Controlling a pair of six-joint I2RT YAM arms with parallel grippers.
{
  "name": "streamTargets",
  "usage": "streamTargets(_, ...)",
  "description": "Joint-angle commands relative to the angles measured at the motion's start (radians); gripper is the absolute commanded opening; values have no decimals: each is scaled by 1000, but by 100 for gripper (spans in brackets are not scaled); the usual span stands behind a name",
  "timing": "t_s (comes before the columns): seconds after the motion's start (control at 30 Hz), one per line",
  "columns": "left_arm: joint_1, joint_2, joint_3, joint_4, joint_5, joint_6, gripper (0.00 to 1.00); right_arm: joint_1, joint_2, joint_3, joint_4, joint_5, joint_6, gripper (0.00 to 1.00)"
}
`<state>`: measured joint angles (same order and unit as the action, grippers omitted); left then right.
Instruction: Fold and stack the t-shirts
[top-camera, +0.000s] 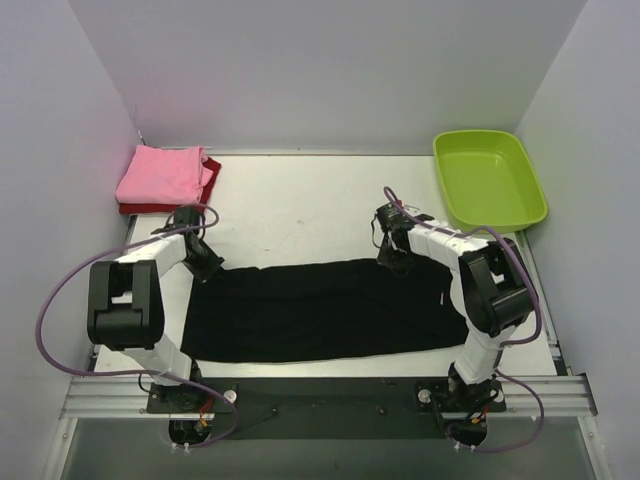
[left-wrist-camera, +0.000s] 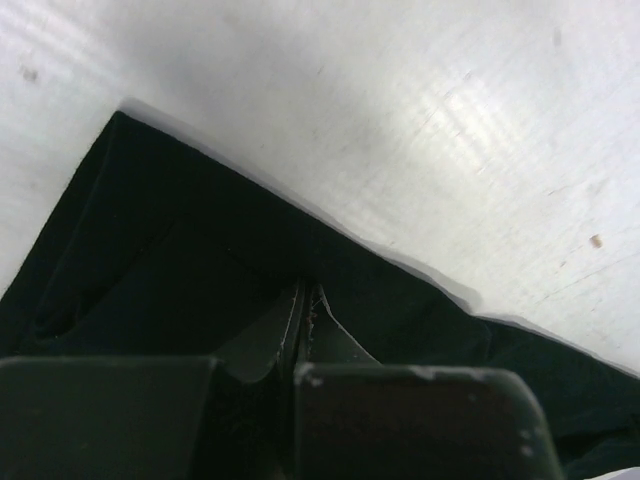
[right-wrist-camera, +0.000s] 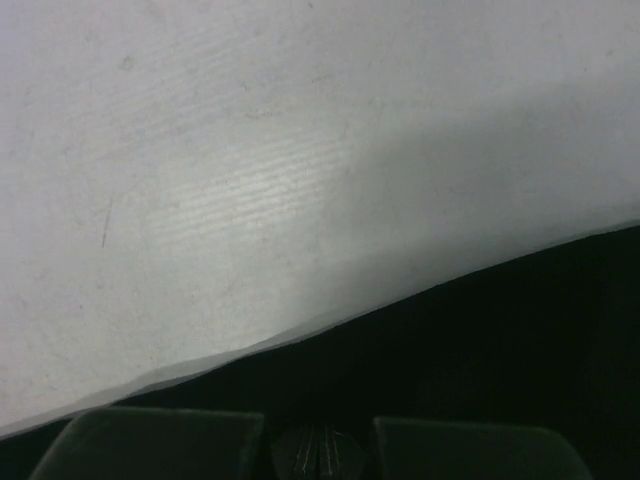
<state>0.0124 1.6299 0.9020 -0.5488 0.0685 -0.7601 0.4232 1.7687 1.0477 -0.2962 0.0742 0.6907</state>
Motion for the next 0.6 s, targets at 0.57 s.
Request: streamTargets(0.57, -40, 320, 428, 9, -44, 30, 0, -190, 242, 314, -112, -7, -51, 0)
